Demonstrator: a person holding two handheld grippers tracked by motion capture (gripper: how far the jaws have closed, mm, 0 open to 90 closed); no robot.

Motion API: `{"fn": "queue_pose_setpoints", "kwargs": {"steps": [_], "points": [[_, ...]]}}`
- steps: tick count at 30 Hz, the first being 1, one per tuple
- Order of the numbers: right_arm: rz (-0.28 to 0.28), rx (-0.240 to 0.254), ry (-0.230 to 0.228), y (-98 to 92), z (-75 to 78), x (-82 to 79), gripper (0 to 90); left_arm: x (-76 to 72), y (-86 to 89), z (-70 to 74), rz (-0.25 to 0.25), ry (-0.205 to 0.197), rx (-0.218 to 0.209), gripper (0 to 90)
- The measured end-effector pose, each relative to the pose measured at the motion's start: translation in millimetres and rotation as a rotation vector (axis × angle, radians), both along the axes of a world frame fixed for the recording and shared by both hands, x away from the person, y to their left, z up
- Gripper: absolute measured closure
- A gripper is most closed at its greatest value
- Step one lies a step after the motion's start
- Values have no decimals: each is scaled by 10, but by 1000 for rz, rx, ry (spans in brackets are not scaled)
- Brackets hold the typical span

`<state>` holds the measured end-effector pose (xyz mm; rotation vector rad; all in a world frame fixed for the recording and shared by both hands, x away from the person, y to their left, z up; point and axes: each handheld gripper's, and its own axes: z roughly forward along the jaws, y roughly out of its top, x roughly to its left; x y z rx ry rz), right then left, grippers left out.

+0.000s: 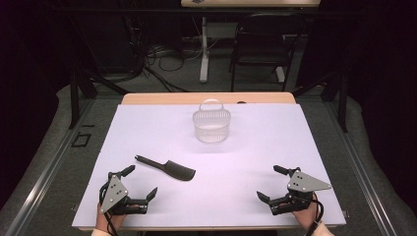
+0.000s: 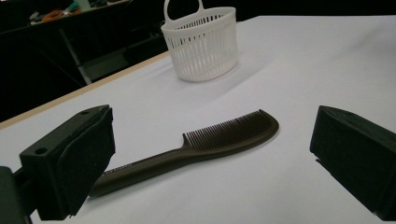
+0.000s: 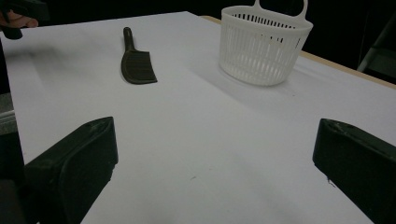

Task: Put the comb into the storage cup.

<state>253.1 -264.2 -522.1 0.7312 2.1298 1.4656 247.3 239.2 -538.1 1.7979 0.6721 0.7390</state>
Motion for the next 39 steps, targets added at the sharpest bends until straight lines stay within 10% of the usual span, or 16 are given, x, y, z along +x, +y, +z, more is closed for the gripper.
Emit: {"fn": "queue_pose_setpoints", "kwargs": {"steps": [39], "points": [[-1,-19,8,22,-16,26,0,217,8,109,98,1,18,12]]}}
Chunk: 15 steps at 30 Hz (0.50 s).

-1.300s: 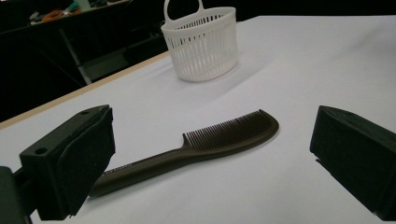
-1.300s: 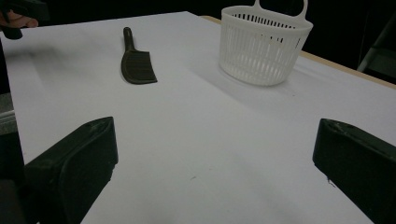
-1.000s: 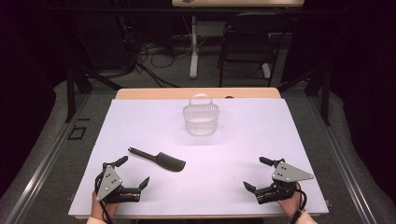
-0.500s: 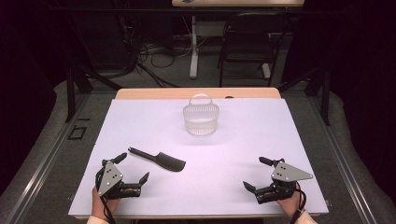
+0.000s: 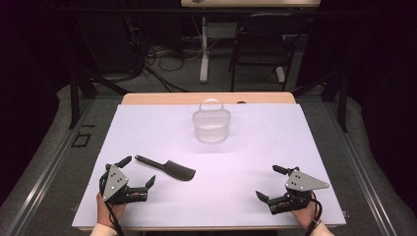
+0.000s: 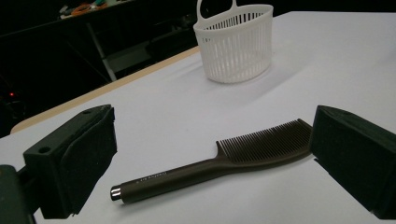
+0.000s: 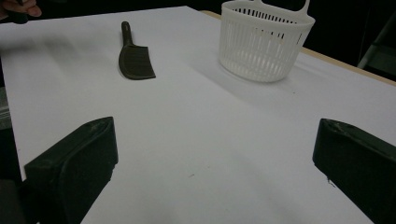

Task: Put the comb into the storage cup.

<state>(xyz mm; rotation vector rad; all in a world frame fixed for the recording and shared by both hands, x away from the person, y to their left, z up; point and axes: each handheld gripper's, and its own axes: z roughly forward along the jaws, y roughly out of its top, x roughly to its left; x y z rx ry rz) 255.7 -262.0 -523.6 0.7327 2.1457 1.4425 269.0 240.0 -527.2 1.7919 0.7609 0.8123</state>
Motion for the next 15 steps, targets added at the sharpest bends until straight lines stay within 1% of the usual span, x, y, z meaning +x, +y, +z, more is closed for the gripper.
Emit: {"fn": "queue_pose_setpoints", "kwargs": {"steps": [7,8,11,15], "points": [[0,0,4,2,0,-2,0,74,8,21,13,6,5,9],[-1,0,4,2,-1,-2,0,95,7,28,20,15,8,9],[-1,-2,4,0,-1,0,0,126,5,31,25,17,10,9],[-1,-3,4,1,-1,0,0,166,14,36,29,19,5,5]]}}
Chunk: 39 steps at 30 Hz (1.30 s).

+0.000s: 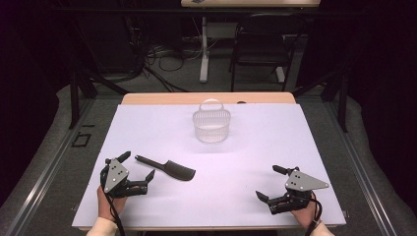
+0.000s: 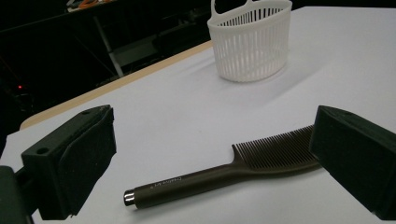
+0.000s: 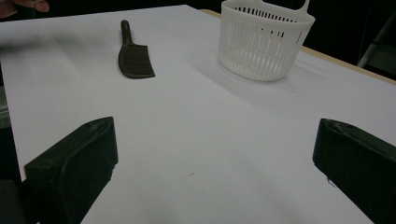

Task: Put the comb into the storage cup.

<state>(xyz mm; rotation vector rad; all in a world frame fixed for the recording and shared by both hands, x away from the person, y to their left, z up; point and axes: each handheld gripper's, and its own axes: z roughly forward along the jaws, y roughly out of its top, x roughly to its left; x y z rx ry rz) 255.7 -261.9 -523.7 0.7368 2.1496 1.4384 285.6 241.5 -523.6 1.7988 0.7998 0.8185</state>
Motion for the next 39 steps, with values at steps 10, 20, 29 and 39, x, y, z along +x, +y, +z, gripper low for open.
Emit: {"fn": "queue_pose_setpoints", "kwargs": {"steps": [10,20,29,39], "points": [[-1,1,1,0,-1,2,0,79,16,5,16,8,-1,4],[-3,2,1,-4,4,-1,0,179,49,20,51,18,-6,3],[-2,2,6,8,0,10,0,325,162,35,117,44,-20,4],[-4,-1,8,11,-3,13,0,576,221,38,172,148,-17,22]]}}
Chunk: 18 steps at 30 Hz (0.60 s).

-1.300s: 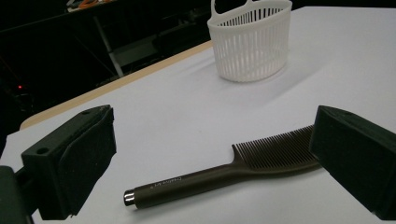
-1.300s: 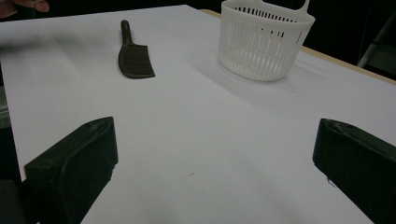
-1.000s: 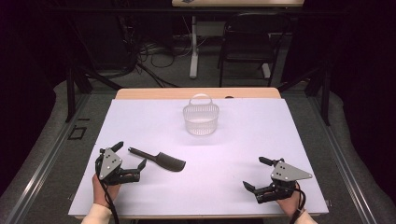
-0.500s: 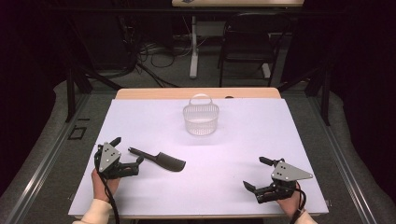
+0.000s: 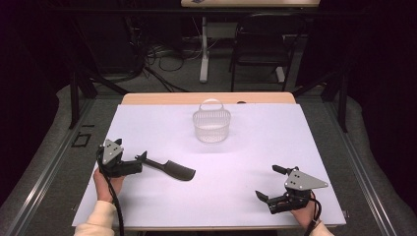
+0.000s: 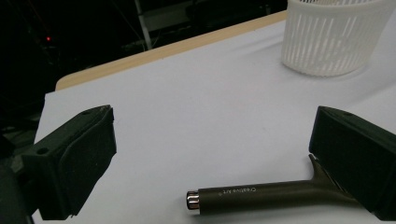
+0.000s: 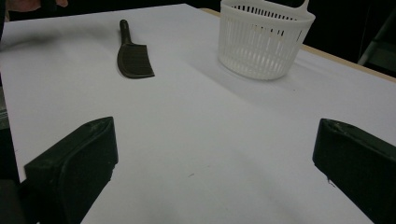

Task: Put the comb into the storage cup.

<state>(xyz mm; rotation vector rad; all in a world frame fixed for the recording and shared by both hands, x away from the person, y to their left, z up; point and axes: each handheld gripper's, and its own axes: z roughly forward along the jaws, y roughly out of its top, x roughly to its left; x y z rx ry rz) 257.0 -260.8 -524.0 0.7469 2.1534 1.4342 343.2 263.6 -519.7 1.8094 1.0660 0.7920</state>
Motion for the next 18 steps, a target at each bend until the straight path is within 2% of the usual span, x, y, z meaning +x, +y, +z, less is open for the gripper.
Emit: {"fn": "queue_pose_setpoints", "kwargs": {"steps": [2,3,4,5,6,8,11,14,16,17,18], "points": [[0,0,-3,3,0,-1,0,36,-1,-7,8,13,0,92],[-2,2,1,2,-1,-2,0,50,-6,-10,11,20,2,189],[-2,2,0,-3,-2,-1,0,72,-13,-16,11,33,7,226],[-2,2,0,-3,-2,-1,0,92,-18,-24,6,45,4,226],[-5,2,4,-5,-3,1,0,116,-23,-34,3,58,11,338],[-1,0,7,-1,-5,4,0,155,-34,-59,-5,80,21,474],[1,-2,-4,3,1,-7,0,210,-41,-106,-32,135,17,671],[-1,3,-1,-6,-1,-4,0,267,-61,-160,-64,198,25,809],[0,4,0,-8,-1,-6,0,279,-66,-170,-69,207,25,887],[1,3,-2,-9,1,-7,0,302,-77,-186,-76,224,44,900],[-1,3,0,-6,0,-6,0,302,-77,-186,-76,224,44,900]]}}
